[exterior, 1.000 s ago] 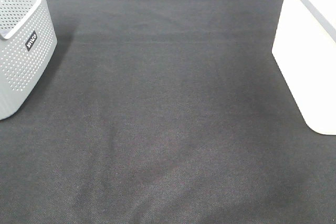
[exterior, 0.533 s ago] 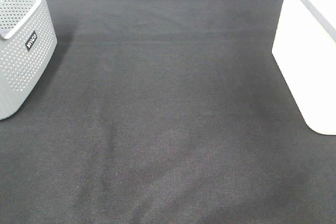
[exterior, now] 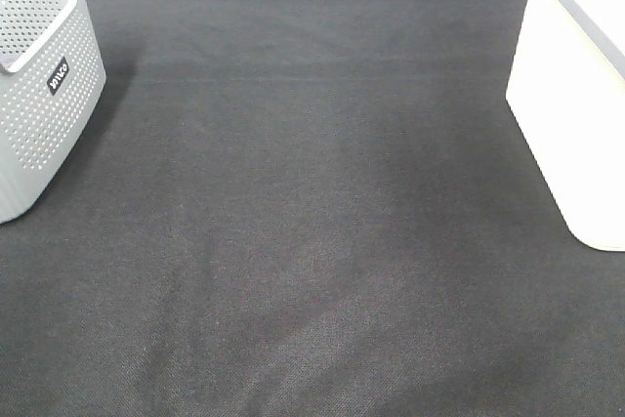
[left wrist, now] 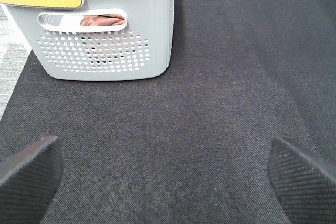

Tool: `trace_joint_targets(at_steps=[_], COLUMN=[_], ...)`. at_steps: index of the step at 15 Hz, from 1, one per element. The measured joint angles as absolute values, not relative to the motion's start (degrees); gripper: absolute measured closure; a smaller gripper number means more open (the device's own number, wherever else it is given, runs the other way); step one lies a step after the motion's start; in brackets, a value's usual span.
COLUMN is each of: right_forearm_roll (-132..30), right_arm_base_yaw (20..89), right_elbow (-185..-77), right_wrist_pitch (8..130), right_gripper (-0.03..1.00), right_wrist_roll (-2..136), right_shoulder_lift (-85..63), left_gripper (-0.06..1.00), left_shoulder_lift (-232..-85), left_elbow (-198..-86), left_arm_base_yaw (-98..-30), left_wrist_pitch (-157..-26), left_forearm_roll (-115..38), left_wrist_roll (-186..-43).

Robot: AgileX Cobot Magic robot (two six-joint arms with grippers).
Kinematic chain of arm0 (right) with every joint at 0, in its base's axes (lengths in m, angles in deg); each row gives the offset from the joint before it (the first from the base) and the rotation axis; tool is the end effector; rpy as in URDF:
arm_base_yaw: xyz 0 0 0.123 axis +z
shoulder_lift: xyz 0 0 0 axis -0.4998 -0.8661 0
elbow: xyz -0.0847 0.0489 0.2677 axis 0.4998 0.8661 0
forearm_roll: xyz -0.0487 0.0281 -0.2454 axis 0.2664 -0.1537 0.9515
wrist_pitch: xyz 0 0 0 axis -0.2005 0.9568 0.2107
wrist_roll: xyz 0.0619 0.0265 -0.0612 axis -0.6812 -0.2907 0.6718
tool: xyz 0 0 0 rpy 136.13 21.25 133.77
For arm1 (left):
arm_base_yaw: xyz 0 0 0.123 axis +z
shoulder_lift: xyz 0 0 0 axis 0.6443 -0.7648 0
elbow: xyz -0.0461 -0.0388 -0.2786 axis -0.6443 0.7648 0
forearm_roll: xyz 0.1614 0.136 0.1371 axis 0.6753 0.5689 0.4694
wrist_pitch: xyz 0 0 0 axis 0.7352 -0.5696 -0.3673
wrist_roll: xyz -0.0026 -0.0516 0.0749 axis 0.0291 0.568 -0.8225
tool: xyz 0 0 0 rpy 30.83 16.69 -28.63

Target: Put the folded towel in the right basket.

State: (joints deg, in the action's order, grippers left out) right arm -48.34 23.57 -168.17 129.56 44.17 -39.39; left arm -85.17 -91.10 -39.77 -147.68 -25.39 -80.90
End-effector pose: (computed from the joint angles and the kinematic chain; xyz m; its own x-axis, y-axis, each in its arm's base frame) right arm 0.3789 -0.0349 0.4336 -0.7454 0.1149 -0.6566 0.0800 0.9933 0.0831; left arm -0.0053 -0.0011 0.2774 -0.4420 0.0044 -0.8970 0.0081 1.0000 0.0009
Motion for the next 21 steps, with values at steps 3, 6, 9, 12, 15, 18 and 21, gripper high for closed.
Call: trace_joint_targets(at_steps=[3,6,9,12,15,18,21], right_forearm_roll=[-47.43,-47.08,-46.91,-46.97,-47.14,-47.20,-48.17], right_arm_base_yaw=[23.63,23.63,23.63,23.63,23.63,23.63,24.32], right_elbow=[-153.91,-141.99,-118.15,-101.02,-89.85,-84.81,-80.05], right_wrist_pitch=[129.34,129.34,129.51,129.62,129.79,130.19,130.14], right_gripper=[0.00,0.00,0.00,0.00,0.00,0.00,0.00], right_wrist_roll=[45.03,45.72,47.04,47.04,47.04,47.72,49.50], right_shoulder_lift=[-23.06,-10.51,13.89,35.67,52.80,62.31,62.42], left_gripper=[-0.04,-0.04,-0.04,-0.04,-0.04,-0.04,-0.04], left_shoulder_lift=[-85.17,-85.17,-85.17,-85.17,-85.17,-85.17,-85.17], left_elbow=[-91.10,-91.10,-91.10,-91.10,-91.10,-91.10,-91.10], left_arm_base_yaw=[-39.77,-39.77,-39.77,-39.77,-39.77,-39.77,-39.77], left_wrist_pitch=[-147.68,-147.68,-147.68,-147.68,-147.68,-147.68,-147.68], left_forearm_roll=[-25.39,-25.39,-25.39,-25.39,-25.39,-25.39,-25.39], left_wrist_roll=[-80.90,-80.90,-80.90,-80.90,-80.90,-80.90,-80.90])
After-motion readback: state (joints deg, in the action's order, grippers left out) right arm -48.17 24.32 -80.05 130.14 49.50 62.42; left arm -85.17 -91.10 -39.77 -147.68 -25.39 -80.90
